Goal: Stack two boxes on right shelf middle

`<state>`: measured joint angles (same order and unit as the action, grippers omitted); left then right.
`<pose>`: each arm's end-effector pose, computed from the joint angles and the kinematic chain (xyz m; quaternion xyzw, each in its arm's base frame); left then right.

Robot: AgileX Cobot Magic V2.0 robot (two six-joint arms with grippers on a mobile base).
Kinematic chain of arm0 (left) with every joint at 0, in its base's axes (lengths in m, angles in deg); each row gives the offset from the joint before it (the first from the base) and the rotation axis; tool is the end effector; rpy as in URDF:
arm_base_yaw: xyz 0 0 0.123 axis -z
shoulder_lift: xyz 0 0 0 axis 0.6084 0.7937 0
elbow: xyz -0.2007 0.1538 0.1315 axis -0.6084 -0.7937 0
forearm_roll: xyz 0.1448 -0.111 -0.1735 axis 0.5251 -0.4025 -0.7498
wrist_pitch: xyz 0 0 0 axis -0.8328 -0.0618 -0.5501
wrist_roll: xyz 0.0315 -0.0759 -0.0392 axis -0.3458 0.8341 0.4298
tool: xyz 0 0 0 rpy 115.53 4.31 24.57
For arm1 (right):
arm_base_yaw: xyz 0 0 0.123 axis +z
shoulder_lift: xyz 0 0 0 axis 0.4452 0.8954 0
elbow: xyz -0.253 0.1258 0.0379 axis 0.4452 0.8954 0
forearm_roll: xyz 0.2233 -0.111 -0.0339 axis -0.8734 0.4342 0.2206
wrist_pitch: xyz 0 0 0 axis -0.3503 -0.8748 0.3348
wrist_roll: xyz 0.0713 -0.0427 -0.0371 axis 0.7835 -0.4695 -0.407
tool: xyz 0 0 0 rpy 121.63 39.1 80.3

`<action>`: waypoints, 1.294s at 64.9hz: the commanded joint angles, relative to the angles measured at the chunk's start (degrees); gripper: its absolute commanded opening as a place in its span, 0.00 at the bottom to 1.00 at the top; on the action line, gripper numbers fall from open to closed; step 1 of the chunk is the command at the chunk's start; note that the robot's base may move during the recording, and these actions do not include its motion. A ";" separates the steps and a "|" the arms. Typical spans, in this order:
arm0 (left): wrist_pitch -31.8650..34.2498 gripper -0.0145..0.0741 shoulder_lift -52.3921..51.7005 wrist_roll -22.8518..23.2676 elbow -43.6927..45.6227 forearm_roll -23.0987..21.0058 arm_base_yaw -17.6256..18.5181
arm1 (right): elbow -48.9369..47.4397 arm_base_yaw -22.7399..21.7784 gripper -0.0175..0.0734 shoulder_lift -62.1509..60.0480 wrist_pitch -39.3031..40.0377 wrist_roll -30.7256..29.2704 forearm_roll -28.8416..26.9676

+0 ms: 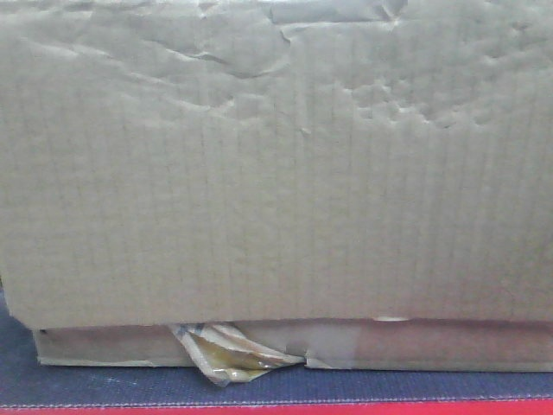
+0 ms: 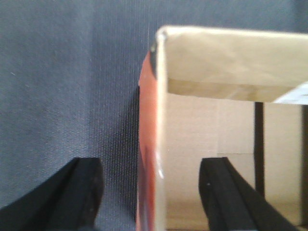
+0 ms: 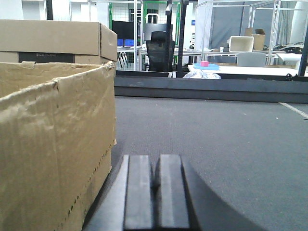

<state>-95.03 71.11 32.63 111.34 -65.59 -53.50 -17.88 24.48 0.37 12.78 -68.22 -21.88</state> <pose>0.3154 0.0769 0.3054 -0.0336 0.9820 -0.0293 0.1836 0.0563 -0.0019 0.2141 0.0199 0.6721 -0.0036 0.7402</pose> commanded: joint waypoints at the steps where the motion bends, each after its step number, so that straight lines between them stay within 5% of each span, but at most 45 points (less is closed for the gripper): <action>1: 0.49 0.46 0.92 -0.36 0.50 -0.46 -0.05 | 0.00 -0.20 0.01 -0.23 1.02 -0.19 -0.19; 16: 0.48 0.04 1.44 -0.36 0.50 -0.46 -0.05 | 0.00 -0.20 0.01 -0.23 1.02 -0.19 -0.19; 42: -7.83 0.04 1.34 1.08 17.94 0.17 -0.40 | 0.00 -0.20 0.01 -0.23 1.02 -0.19 -0.19; 60: -7.83 0.04 1.34 15.48 38.07 4.78 -0.08 | 0.00 -0.20 0.01 -0.23 1.02 -0.19 -0.19; 72: -7.83 0.04 1.34 20.79 48.91 6.07 6.81 | 0.00 -0.20 0.01 -0.23 1.02 -0.19 -0.19; 84: -7.83 0.04 1.34 29.78 52.41 12.43 22.22 | 0.00 -0.20 0.01 -0.23 1.02 -0.19 -0.19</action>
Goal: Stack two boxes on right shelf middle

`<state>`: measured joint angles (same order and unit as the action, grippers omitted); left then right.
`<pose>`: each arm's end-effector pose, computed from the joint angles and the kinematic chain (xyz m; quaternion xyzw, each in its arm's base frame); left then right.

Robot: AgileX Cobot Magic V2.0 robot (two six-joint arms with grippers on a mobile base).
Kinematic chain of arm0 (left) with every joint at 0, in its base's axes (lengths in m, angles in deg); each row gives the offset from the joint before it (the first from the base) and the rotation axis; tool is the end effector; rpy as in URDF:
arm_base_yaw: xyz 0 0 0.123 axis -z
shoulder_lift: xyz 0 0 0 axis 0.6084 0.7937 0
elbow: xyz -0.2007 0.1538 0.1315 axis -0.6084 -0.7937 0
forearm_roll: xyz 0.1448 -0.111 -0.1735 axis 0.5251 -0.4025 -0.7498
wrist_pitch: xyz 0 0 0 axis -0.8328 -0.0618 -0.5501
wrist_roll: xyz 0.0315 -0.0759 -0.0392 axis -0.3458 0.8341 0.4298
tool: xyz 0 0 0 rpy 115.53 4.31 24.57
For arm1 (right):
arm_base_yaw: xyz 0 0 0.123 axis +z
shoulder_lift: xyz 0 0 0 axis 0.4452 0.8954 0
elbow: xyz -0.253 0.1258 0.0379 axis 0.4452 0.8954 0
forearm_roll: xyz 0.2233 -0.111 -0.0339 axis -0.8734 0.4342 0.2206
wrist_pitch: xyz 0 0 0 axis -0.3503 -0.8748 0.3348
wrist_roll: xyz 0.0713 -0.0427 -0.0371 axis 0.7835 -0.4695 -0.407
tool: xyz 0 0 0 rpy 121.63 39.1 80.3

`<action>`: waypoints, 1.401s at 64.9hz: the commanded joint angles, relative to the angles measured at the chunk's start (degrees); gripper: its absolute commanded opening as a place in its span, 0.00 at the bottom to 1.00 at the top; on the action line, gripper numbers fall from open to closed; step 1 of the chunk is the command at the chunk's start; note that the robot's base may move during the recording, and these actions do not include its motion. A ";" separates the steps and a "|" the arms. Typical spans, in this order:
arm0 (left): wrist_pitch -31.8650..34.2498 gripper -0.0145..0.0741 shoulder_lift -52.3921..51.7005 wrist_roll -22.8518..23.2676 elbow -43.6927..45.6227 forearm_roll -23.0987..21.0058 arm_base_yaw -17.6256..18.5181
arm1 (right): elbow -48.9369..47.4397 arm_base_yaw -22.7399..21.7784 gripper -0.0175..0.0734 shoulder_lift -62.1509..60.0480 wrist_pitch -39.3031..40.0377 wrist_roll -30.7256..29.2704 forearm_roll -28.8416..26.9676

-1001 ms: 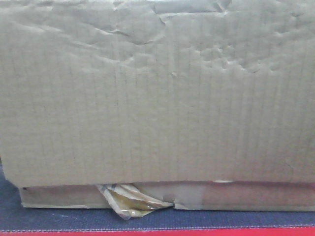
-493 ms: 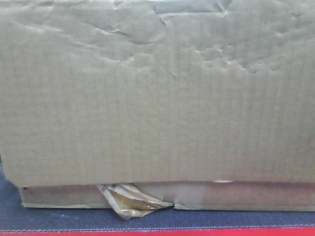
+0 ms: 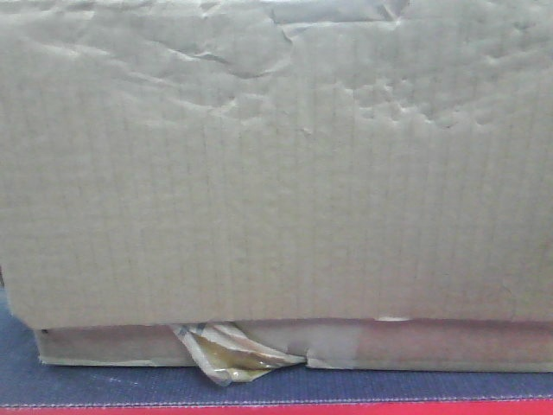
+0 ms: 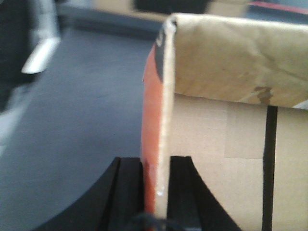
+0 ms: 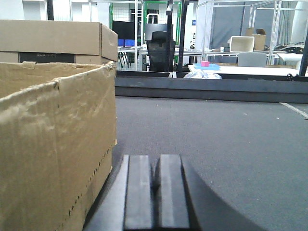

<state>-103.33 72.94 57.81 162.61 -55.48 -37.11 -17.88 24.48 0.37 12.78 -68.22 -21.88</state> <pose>0.3054 -0.0008 0.5401 -0.0747 0.8598 -0.0396 0.5035 0.0563 -0.0019 0.2141 0.0199 0.6721 -0.0036 0.7402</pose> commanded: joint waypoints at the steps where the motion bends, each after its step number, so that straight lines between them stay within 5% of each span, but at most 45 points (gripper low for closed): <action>1: 0.47 0.04 -0.49 5.28 1.14 3.10 7.11 | 0.00 -0.20 0.01 -0.23 1.02 -0.19 -0.19; 17: 0.47 0.04 1.46 20.86 0.73 14.01 25.92 | 0.00 -0.20 0.01 -0.23 1.02 -0.19 -0.19; 31: 0.47 0.04 2.37 26.46 -6.29 18.91 34.91 | 0.00 -0.20 0.01 -0.23 1.02 -0.19 -0.19; 61: 0.47 0.04 2.86 31.60 -28.62 17.88 36.36 | 0.00 -0.20 0.01 -0.23 1.02 -0.19 -0.19; 91: 1.42 0.04 8.52 31.60 -29.96 13.69 36.36 | 0.00 -0.20 0.01 -0.23 1.02 -0.19 -0.19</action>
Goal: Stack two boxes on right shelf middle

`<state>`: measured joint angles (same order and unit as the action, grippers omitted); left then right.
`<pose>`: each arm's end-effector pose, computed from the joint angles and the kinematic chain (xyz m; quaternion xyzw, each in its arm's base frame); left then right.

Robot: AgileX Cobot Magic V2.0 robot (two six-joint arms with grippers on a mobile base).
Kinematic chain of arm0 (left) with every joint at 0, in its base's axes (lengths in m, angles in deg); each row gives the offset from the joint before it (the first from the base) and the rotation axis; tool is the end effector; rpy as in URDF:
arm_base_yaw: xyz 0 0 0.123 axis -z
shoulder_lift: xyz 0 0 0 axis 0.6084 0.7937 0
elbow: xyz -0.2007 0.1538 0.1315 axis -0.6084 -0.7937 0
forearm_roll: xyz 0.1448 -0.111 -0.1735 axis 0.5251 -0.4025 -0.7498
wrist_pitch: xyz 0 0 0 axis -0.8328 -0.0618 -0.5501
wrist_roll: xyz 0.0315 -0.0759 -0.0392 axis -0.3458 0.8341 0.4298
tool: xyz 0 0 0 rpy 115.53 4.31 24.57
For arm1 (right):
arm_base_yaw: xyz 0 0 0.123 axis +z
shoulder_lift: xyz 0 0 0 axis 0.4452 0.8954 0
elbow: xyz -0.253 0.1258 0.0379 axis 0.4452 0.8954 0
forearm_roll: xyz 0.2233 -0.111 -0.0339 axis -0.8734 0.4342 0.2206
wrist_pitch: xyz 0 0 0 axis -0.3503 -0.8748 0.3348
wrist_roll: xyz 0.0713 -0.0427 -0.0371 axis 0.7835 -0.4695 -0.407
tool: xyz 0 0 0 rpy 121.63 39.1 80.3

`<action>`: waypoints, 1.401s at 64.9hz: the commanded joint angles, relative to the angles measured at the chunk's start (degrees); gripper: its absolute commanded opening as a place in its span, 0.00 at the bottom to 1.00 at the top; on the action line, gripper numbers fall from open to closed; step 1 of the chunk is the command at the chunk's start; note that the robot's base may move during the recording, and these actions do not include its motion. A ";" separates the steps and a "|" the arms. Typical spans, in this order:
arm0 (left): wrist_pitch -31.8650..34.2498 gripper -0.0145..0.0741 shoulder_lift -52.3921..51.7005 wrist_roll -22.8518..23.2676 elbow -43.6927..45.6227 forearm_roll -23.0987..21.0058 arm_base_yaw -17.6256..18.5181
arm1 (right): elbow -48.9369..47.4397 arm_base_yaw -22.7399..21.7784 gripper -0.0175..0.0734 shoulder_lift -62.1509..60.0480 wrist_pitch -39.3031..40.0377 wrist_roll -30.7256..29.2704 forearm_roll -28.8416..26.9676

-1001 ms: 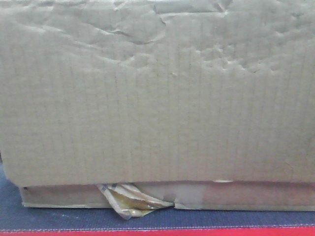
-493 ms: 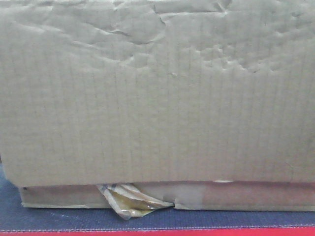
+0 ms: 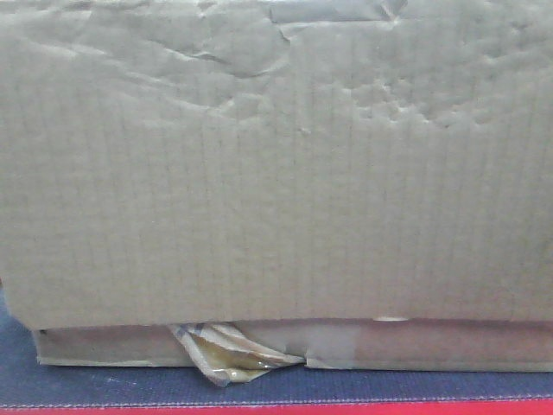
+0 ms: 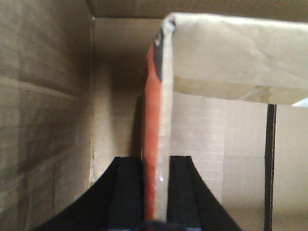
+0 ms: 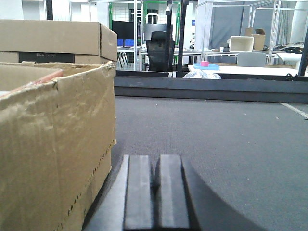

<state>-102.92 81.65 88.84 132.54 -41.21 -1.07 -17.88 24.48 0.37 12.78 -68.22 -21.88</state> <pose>0.3169 -0.2062 0.3430 -0.0202 0.9727 -0.0193 0.2304 0.0563 -0.0019 0.2141 0.0199 0.6721 -0.0036 0.7402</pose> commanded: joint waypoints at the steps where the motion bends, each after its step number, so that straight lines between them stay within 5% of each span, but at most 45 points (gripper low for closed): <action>1: 1.01 0.04 -0.19 0.57 0.11 -0.58 0.32 | 0.00 -0.20 0.01 -0.23 1.02 -0.19 -0.19; 9: 1.01 0.09 -0.18 0.57 0.11 -0.67 0.32 | 0.00 -0.20 0.01 -0.23 1.02 -0.19 -0.19; 22: 0.90 0.45 -0.18 0.57 0.34 -0.92 0.32 | 0.00 -0.20 0.01 -0.23 1.02 -0.19 -0.19; 30: 0.90 0.57 -0.59 0.57 0.63 -0.92 0.32 | 0.00 -0.20 0.01 -0.23 1.02 -0.19 -0.19; 49: 0.06 0.58 -5.24 -2.35 8.37 -1.55 0.32 | 0.00 -0.20 0.01 -0.23 1.02 -0.19 -0.19; 62: 0.06 0.58 -10.10 -3.69 9.62 4.70 -0.09 | 0.00 -0.20 0.01 -0.23 1.02 -0.19 -0.19; 91: 0.06 0.58 -11.24 -9.68 1.02 -0.94 -7.00 | 0.00 -0.20 0.01 -0.23 1.02 -0.19 -0.19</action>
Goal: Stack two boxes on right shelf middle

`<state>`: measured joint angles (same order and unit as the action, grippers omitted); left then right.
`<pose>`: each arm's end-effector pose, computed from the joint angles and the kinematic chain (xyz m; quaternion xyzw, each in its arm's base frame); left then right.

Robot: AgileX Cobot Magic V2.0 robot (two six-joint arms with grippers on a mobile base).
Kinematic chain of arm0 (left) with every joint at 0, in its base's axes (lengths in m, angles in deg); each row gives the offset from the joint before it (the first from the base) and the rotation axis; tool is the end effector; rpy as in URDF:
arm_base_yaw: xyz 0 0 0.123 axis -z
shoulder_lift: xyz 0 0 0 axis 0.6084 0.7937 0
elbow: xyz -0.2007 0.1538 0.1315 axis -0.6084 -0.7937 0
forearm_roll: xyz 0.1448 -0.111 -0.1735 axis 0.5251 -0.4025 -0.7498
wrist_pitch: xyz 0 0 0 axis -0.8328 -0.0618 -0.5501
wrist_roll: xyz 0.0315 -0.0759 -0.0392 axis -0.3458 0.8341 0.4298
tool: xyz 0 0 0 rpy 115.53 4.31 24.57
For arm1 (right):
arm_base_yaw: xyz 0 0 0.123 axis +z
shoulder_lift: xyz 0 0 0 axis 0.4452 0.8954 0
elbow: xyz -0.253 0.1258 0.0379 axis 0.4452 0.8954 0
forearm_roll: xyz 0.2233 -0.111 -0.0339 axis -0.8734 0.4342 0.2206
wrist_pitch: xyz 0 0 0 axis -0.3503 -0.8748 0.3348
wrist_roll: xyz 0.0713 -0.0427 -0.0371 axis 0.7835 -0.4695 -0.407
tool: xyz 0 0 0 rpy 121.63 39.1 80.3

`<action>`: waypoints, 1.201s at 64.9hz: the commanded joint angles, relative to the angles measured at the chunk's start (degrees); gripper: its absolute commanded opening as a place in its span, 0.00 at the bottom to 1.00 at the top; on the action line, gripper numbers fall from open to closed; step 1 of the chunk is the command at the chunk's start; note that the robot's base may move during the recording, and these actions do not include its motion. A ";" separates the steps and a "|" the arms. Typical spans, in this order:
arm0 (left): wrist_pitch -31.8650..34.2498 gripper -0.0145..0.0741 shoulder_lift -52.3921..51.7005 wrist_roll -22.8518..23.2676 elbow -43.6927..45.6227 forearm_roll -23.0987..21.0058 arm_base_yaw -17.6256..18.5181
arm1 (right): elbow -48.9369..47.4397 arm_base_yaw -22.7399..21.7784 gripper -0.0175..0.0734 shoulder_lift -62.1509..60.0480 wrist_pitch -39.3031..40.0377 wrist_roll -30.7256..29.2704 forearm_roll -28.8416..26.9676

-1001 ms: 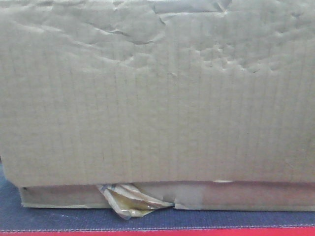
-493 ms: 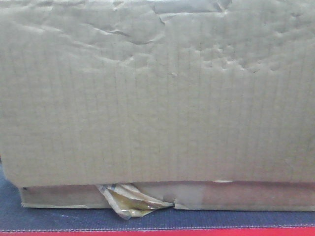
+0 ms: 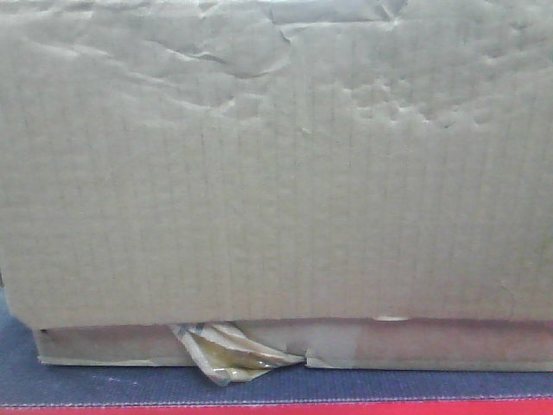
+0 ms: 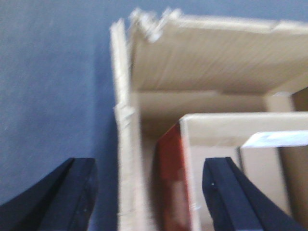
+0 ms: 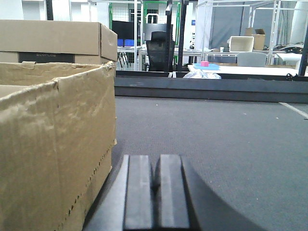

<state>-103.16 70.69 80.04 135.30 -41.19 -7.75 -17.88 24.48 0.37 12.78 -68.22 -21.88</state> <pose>0.2957 -0.1432 0.4245 -0.0174 0.9433 -0.0448 0.3285 0.0563 -0.0019 0.2141 0.0199 0.6721 -0.0036 0.7402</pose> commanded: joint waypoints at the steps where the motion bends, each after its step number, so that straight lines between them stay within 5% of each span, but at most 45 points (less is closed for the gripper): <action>1: 0.29 0.58 -0.28 -0.88 -2.40 -0.96 -0.32 | 0.00 -0.20 0.01 -0.23 1.02 -0.19 -0.19; 24: 0.29 0.58 -0.28 -1.97 -12.04 -4.14 -2.76 | 0.00 -0.20 0.01 -0.23 1.02 -0.19 -0.19; 63: 0.29 0.58 2.03 -3.86 -12.44 -6.94 -3.25 | 0.00 -0.20 0.01 -0.23 5.29 0.98 -0.35; 78: 0.29 0.58 2.03 -3.86 -12.44 -6.94 -3.25 | -19.06 -0.20 0.01 3.94 -21.84 1.55 -0.35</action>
<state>-103.04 73.02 76.24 122.84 -48.01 -10.73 -30.27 24.48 1.06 -0.77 -66.88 -22.09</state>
